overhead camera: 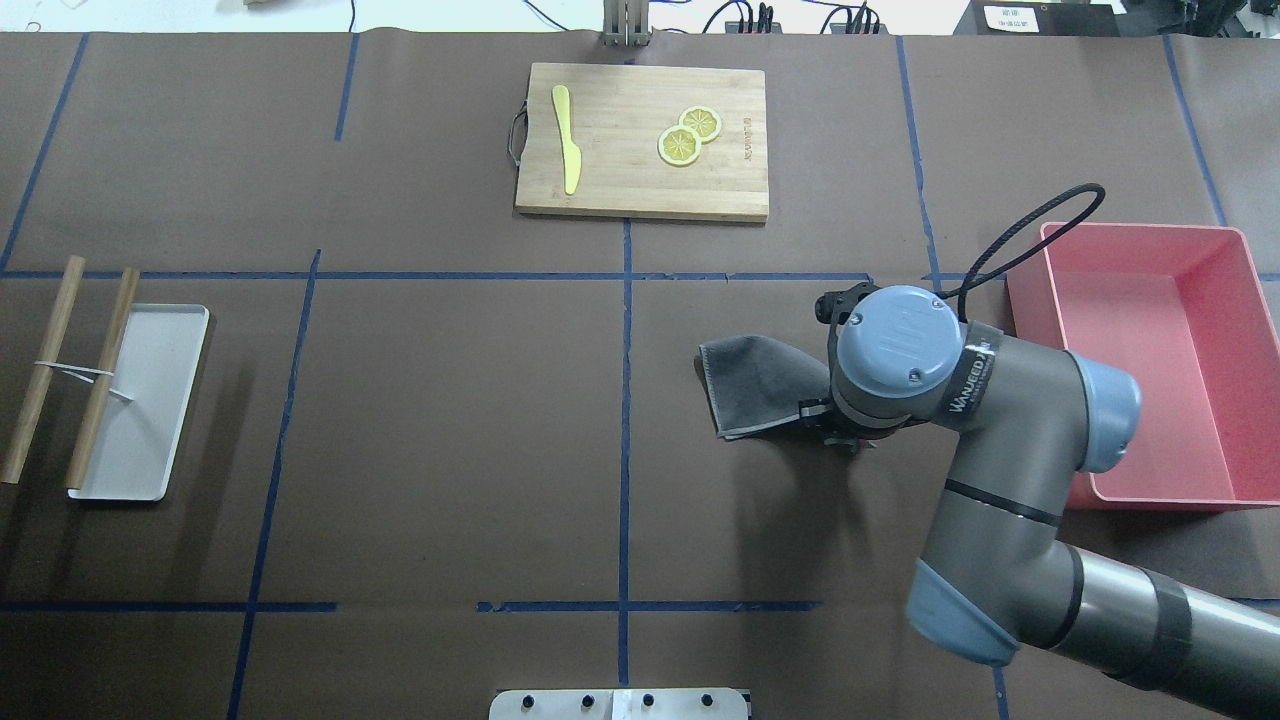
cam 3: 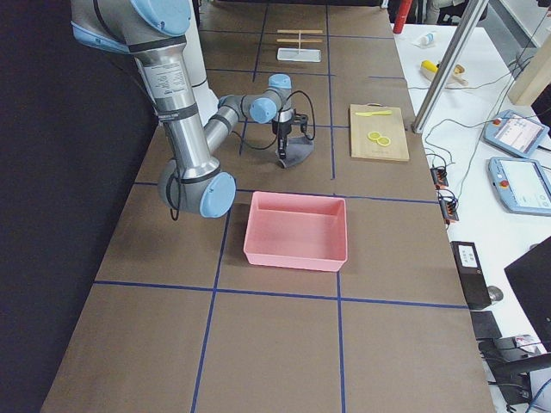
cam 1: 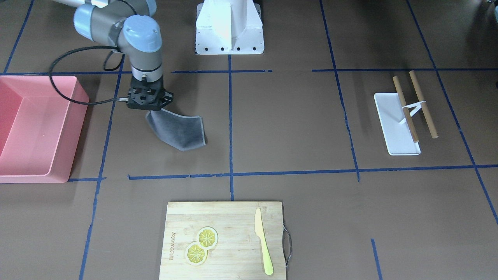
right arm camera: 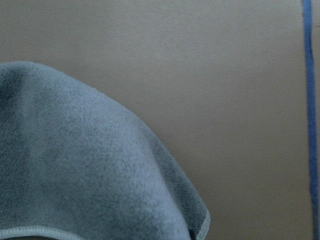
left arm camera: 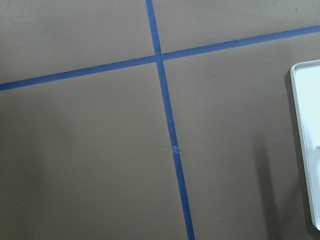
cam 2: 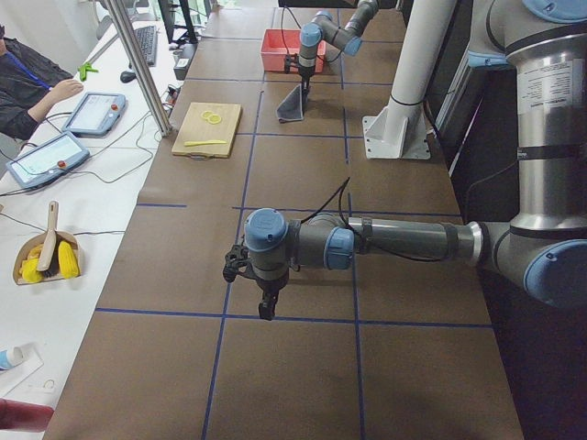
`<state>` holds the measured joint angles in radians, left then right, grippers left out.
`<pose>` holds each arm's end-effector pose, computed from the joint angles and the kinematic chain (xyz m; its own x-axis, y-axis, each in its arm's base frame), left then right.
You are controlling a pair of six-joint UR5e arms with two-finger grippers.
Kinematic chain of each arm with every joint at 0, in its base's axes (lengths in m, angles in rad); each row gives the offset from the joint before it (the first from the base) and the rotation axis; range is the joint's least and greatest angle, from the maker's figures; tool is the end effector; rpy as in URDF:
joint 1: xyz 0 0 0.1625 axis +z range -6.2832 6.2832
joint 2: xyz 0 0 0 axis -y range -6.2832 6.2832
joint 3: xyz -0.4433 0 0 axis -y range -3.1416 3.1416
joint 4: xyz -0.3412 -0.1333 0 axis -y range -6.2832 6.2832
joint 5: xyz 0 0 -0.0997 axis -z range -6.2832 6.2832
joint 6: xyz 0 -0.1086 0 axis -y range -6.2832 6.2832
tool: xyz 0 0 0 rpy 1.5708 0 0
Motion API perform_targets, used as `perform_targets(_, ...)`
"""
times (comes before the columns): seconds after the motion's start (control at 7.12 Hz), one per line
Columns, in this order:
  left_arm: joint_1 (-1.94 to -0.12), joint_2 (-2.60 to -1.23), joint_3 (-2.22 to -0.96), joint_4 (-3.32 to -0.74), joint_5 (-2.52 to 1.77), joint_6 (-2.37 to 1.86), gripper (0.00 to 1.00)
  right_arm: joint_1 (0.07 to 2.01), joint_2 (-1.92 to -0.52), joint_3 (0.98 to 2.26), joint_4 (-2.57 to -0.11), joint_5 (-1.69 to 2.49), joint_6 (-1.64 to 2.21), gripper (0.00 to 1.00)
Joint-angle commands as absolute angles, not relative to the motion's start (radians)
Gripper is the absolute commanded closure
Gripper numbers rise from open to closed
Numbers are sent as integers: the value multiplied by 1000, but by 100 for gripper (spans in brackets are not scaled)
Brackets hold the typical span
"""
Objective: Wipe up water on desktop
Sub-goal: 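Drag the cloth back and forth across the table with the right gripper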
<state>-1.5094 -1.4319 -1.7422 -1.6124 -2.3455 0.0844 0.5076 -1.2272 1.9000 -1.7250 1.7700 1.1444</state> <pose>-0.0336 -0.3876 0.6605 0.7024 0.1791 -0.6889 -0.1208 0.9838 0.1326 -0.4311 -0.3677 0.4103 0.8527 0.0104 0.5224 -0.0418 0.9979 0.0485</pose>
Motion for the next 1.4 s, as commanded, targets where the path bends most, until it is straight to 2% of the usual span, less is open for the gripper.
perform_targets(0.0, -1509, -1430, -1743, -1612, -2345, 83, 0, 549, -1404, 1998, -1743, 1763, 1010, 100)
perform_targets(0.28, -1509, -1425, -1744, -1614, -2345, -9, 0, 543, -1352, 1991, -1738, 1766, 1014, 100)
perform_targets(0.7, -1509, -1425, -1743, -1617, -2345, -20, 0, 468, -981, 1752, -1736, 1769, 1246, 100)
perform_targets(0.84, -1509, -1425, -1744, -1617, -2347, -20, 0, 436, -915, 1735, -1738, 1769, 1322, 100)
perform_targets(1.12, -1509, -1431, -1740, -1617, -2347, -20, 0, 391, -751, 1616, -1730, 1764, 1432, 100)
perform_targets(1.26, -1509, -1431, -1741, -1617, -2347, -20, 0, 385, -738, 1602, -1685, 1763, 1456, 100)
